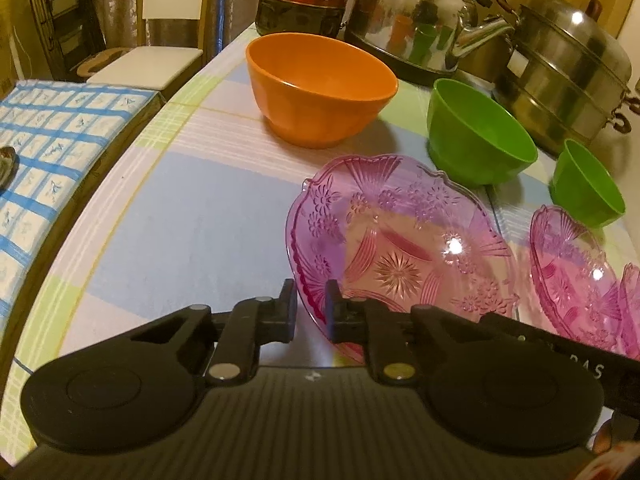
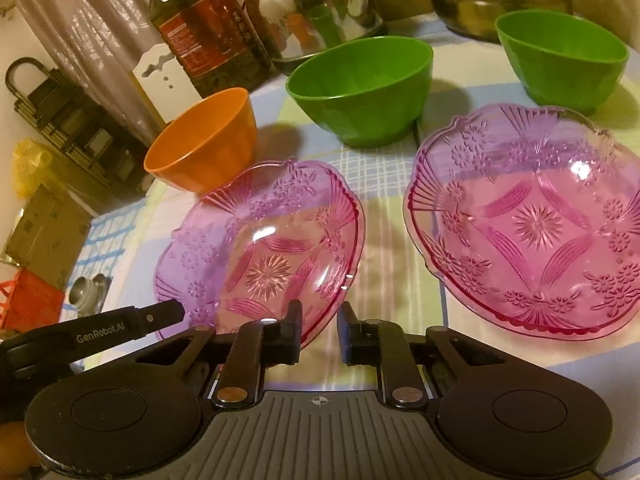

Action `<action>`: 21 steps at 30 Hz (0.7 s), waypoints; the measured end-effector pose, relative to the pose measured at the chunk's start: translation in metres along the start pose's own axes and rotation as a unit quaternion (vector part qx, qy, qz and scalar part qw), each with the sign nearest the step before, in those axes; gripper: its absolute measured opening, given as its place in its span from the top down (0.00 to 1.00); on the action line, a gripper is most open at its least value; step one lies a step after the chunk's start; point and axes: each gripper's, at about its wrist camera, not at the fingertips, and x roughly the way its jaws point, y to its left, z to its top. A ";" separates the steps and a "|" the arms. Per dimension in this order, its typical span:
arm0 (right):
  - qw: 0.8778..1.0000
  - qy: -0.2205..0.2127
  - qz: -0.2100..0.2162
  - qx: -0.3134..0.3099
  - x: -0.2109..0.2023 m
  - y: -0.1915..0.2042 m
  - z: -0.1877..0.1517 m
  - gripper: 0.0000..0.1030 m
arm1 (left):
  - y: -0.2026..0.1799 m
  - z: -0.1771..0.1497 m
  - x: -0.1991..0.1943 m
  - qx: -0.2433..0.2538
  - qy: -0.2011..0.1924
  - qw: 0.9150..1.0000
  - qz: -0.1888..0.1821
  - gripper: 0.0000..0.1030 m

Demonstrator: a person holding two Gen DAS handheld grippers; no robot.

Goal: Organize plates and bowls
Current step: 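Move both grippers to a pink glass plate and close them on its rim, then lift the pink plate with both grippers, lower it onto another pink plate, open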

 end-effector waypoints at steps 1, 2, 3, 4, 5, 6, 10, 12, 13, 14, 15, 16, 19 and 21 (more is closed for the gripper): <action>1.000 -0.001 -0.004 -0.002 -0.001 0.001 0.000 0.83 | -0.002 0.000 -0.002 0.002 -0.002 1.000 0.001 0.88; 1.000 -0.004 -0.008 -0.007 -0.002 0.003 0.000 0.83 | -0.003 0.000 -0.004 0.004 -0.004 1.000 0.001 0.88; 1.000 -0.007 -0.010 -0.012 -0.003 0.004 -0.001 0.83 | -0.004 -0.001 -0.007 0.007 -0.007 1.000 0.000 0.87; 1.000 -0.011 -0.010 -0.017 -0.006 0.005 -0.001 0.83 | -0.004 -0.001 -0.011 0.008 -0.010 1.000 -0.001 0.87; 1.000 -0.014 -0.009 -0.020 -0.008 0.006 0.000 0.83 | -0.005 -0.002 -0.015 0.009 -0.013 1.000 -0.003 0.87; 1.000 -0.016 -0.008 -0.022 -0.012 0.006 0.000 0.83 | -0.006 -0.003 -0.020 0.013 -0.017 1.000 -0.003 0.87; 0.999 -0.029 -0.002 -0.032 -0.031 0.007 0.002 0.83 | -0.014 -0.002 -0.039 0.021 -0.030 0.999 -0.013 0.87; 0.999 -0.039 -0.004 -0.035 -0.043 0.005 0.001 0.83 | -0.023 -0.002 -0.048 0.028 -0.039 0.999 -0.019 0.87; 0.998 -0.044 -0.005 -0.035 -0.050 0.003 -0.001 0.83 | -0.027 -0.002 -0.052 0.030 -0.042 0.998 -0.024 0.87; 0.998 -0.049 -0.008 -0.035 -0.057 0.002 -0.002 0.83 | -0.032 -0.002 -0.055 0.029 -0.043 0.998 -0.031 0.87; 0.998 -0.053 -0.012 -0.033 -0.063 -0.001 -0.003 0.83 | -0.036 -0.002 -0.057 0.029 -0.043 0.998 -0.037 0.87; 0.998 -0.057 -0.016 -0.031 -0.070 -0.004 -0.003 0.83 | -0.043 -0.003 -0.059 0.030 -0.043 0.998 -0.045 0.87; 0.997 -0.067 -0.031 -0.019 -0.089 -0.021 -0.004 0.83 | -0.065 -0.006 -0.060 0.042 -0.041 0.996 -0.065 0.87; 0.996 -0.072 -0.043 -0.011 -0.099 -0.032 -0.005 0.83 | -0.081 -0.007 -0.058 0.054 -0.039 0.995 -0.077 0.87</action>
